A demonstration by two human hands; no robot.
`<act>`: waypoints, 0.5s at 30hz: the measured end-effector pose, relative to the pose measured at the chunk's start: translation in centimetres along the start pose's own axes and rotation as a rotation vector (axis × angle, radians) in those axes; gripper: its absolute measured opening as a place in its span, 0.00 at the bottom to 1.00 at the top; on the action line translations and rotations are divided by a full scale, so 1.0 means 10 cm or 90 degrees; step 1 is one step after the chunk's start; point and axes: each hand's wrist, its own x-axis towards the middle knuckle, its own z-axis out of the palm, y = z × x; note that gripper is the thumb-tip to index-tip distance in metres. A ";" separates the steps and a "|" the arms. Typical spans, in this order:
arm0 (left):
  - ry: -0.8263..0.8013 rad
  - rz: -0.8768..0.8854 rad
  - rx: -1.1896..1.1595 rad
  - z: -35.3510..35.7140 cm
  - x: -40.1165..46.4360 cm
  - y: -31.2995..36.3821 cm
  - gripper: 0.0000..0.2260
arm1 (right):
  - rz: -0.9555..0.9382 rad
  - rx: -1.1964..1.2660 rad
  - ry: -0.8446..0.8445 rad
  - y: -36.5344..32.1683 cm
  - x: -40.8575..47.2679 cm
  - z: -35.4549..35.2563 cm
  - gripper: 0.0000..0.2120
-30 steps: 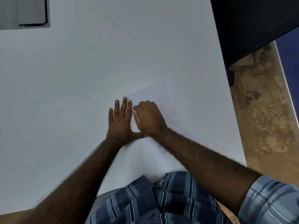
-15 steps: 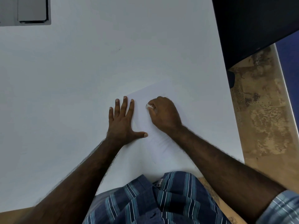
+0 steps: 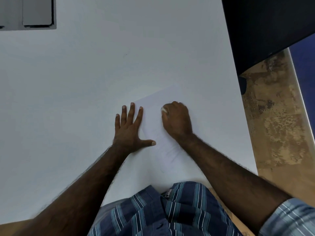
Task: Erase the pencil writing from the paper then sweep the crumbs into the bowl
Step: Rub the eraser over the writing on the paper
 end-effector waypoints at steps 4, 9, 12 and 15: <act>0.005 -0.001 0.014 0.02 0.01 -0.01 0.61 | -0.226 0.002 -0.121 -0.32 -0.32 0.15 0.14; 0.003 -0.001 -0.001 0.02 0.01 -0.01 0.63 | -0.110 -0.074 -0.033 -0.04 0.02 0.06 0.09; 0.005 0.000 0.000 0.02 0.00 -0.02 0.63 | 0.004 -0.062 0.013 0.00 0.10 0.03 0.08; 0.007 -0.002 0.007 0.03 0.01 -0.02 0.63 | -0.081 -0.019 -0.022 -0.23 -0.14 0.12 0.09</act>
